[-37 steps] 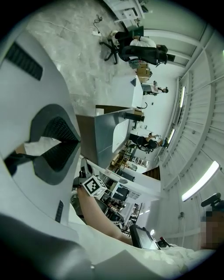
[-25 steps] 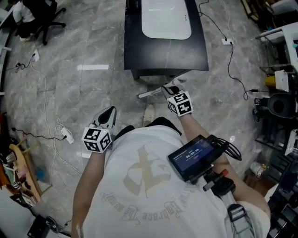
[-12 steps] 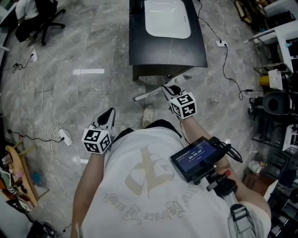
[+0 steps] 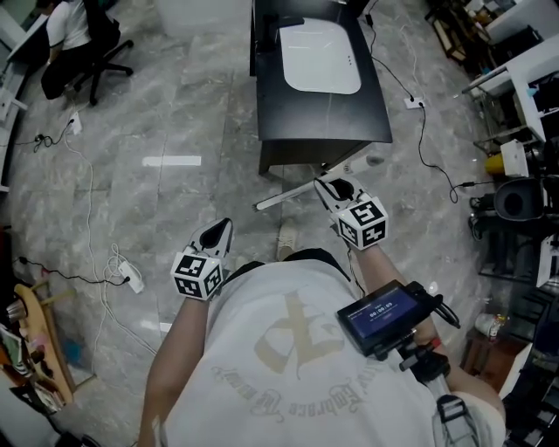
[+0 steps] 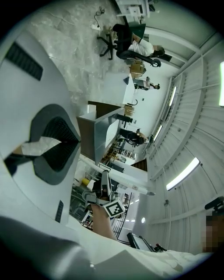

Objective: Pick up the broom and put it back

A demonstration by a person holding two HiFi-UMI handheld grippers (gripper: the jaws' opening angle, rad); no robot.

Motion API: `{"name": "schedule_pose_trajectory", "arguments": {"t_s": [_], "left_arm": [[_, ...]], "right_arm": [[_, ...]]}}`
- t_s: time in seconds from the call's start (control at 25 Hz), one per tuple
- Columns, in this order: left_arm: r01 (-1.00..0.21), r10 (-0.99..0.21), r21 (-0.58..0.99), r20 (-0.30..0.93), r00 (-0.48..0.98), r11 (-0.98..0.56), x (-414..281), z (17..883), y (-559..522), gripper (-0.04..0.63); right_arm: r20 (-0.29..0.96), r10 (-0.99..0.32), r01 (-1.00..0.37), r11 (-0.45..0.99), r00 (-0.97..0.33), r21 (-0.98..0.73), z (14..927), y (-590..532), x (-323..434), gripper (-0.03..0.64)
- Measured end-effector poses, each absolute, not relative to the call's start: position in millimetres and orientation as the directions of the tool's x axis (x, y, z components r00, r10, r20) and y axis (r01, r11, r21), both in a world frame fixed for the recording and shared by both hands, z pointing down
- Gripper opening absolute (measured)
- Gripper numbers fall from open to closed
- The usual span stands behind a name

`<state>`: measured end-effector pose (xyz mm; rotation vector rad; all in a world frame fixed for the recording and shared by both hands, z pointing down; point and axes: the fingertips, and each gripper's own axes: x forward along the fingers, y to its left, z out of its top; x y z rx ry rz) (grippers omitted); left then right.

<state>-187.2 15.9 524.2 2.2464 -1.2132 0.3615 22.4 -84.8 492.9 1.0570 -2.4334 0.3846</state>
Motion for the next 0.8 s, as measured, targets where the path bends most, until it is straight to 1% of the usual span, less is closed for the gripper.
{"name": "schedule_pose_trajectory", "arguments": {"t_s": [0.28,0.64,0.8], "left_arm": [[-0.809,-0.673,0.348,0.448,0.588,-0.474,-187.9,519.2,30.3,0.012],[-0.770,-0.639,0.360,0.429,0.639,-0.527,-188.8,518.0,46.8,0.012],[-0.774,-0.639,0.366,0.436,0.634,-0.518,-195.2,522.1,53.9,0.012]], "right_arm": [[0.431,-0.656,-0.741,0.670,-0.620,-0.046,449.5,-65.1,8.9,0.095],[0.427,-0.678,-0.760,0.649,-0.598,-0.035,432.9,-37.4,2.8,0.095],[0.420,-0.691,-0.772,0.634,-0.589,-0.039,431.6,-21.8,1.2,0.095]]}}
